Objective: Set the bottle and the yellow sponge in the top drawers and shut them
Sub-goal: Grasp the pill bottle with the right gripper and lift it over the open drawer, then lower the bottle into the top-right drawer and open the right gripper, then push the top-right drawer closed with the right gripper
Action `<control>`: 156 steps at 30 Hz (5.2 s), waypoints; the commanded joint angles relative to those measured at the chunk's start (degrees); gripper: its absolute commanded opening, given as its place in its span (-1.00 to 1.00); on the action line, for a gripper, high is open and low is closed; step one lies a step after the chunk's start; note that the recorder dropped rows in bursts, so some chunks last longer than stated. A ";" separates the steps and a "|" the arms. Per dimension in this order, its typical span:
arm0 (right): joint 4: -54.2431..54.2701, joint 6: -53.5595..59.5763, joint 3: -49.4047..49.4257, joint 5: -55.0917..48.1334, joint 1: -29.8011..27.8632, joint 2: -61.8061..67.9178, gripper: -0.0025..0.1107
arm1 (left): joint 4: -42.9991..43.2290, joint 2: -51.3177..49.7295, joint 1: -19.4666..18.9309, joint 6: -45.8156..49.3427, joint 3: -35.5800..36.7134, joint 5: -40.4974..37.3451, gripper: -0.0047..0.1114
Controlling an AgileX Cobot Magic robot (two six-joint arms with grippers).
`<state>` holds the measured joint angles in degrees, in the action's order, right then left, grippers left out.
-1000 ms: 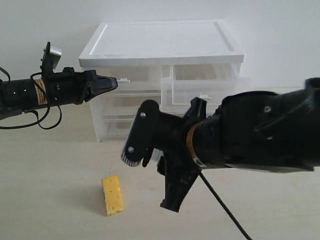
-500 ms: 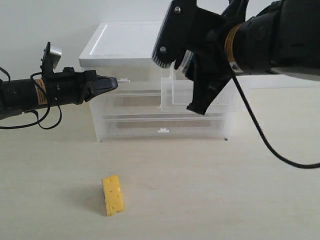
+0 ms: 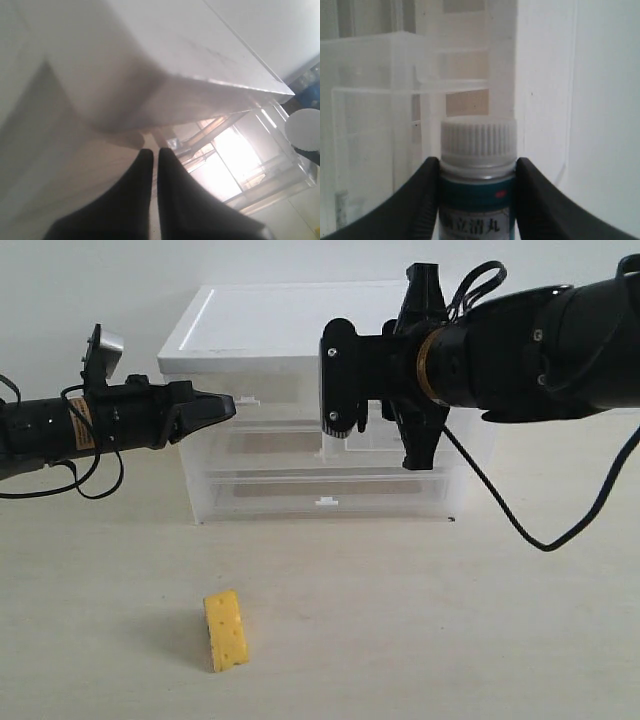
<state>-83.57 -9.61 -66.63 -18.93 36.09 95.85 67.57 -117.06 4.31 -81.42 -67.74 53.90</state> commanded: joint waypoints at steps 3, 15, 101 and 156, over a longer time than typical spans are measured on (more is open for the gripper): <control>-3.28 -6.01 -0.34 -0.18 -0.23 -0.15 -0.67 | -5.20 -0.34 -0.08 0.28 -0.91 -5.85 -0.85; -15.09 -25.99 -0.34 -6.25 -0.23 -0.61 0.01 | -5.20 -0.34 -0.08 0.28 -0.91 -5.85 -0.85; -16.11 -93.86 4.45 15.03 -10.31 -0.31 -0.96 | -5.18 -0.34 -0.08 0.50 -0.91 -5.95 -0.85; -16.38 -99.63 23.01 9.43 -10.31 -18.53 -0.96 | -4.17 -0.34 -1.24 0.50 -0.91 -5.74 -0.85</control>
<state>-99.55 -109.90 -41.51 -6.04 25.79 74.55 68.71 -117.06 4.02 -81.28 -67.74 53.38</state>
